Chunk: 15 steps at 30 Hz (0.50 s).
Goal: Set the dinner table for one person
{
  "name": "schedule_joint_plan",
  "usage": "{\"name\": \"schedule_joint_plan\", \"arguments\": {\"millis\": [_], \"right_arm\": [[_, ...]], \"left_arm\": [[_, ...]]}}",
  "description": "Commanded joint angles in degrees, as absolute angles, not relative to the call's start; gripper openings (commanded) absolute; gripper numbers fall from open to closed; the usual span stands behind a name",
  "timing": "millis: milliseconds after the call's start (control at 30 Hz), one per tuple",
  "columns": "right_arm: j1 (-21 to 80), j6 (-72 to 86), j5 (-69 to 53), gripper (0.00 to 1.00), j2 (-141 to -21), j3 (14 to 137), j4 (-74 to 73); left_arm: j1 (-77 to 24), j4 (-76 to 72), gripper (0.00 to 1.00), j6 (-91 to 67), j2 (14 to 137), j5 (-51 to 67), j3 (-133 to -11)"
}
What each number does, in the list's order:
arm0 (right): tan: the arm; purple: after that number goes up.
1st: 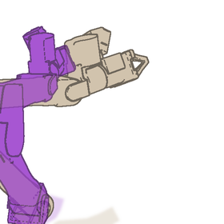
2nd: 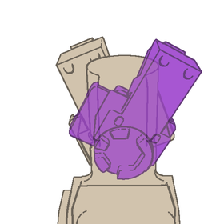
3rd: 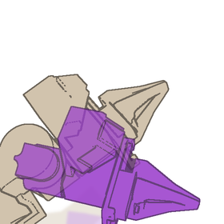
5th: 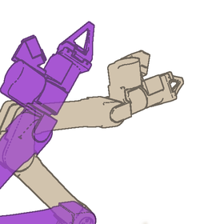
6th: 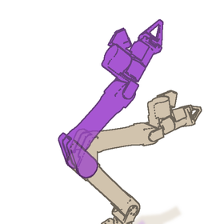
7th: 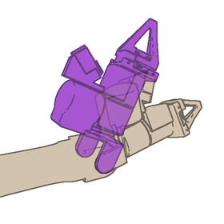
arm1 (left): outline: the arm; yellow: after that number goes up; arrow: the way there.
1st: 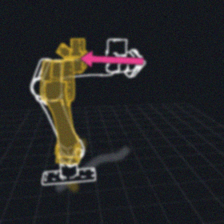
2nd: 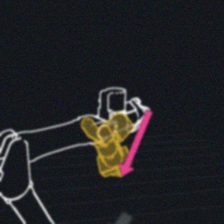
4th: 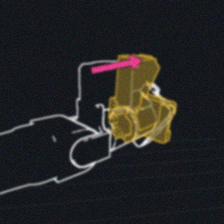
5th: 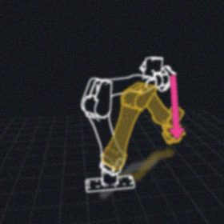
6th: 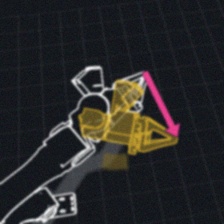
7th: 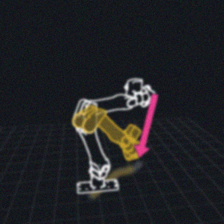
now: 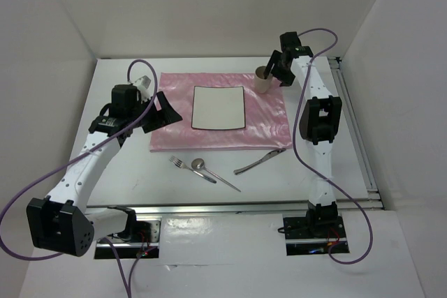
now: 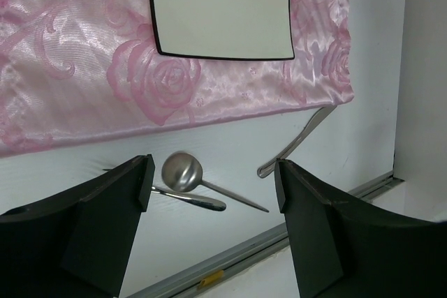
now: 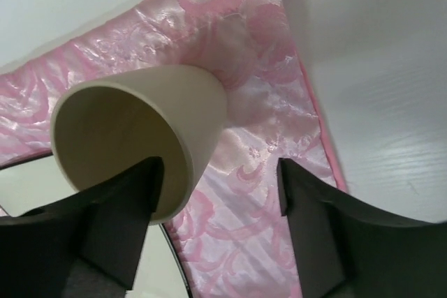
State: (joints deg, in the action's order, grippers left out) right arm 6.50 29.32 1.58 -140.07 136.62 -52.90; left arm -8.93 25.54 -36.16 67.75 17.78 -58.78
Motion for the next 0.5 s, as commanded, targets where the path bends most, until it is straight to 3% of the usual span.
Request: {"name": "schedule_joint_plan", "arguments": {"millis": [0,200,467], "right_arm": [[6.7,29.4,0.4,0.80,-138.6,139.3,-49.6],[6.7,29.4,-0.3,0.90,-133.4,141.4,-49.6],[6.7,25.6,-0.3,1.00,-113.6,131.3,-45.5]], "left_arm": [[-9.2,24.8,0.87,-35.3,66.7,17.5,-58.9],[-9.2,27.2,0.87,-35.3,66.7,15.0,-59.5],[-16.9,40.8,0.82,-42.8,65.4,-3.6,-57.5]]}}
